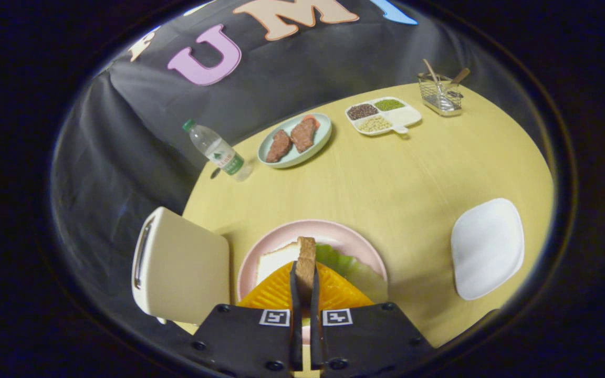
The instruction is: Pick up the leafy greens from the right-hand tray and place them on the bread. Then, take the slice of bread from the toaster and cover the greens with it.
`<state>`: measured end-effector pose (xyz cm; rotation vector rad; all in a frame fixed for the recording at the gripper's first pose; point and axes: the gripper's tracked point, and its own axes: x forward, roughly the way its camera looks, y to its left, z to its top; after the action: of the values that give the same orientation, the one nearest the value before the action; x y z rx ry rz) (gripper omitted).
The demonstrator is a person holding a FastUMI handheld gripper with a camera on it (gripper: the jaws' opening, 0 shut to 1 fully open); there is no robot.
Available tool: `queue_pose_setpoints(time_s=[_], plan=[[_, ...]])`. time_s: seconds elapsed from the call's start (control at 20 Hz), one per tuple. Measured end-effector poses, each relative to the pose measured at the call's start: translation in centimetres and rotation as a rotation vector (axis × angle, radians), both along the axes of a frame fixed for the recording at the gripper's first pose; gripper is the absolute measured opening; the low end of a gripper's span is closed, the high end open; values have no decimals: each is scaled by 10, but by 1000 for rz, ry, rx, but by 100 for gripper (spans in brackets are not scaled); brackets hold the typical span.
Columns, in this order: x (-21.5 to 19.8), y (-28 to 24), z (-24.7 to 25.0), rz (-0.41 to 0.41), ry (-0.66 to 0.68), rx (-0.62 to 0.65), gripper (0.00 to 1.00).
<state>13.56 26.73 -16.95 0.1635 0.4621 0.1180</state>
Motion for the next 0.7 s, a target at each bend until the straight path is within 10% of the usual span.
queue_pose_setpoints(time_s=[0.4,0.7], plan=[[12,-14,-15,13,-55,-352,23],[9,-32,3,-18,-144,-570,73]])
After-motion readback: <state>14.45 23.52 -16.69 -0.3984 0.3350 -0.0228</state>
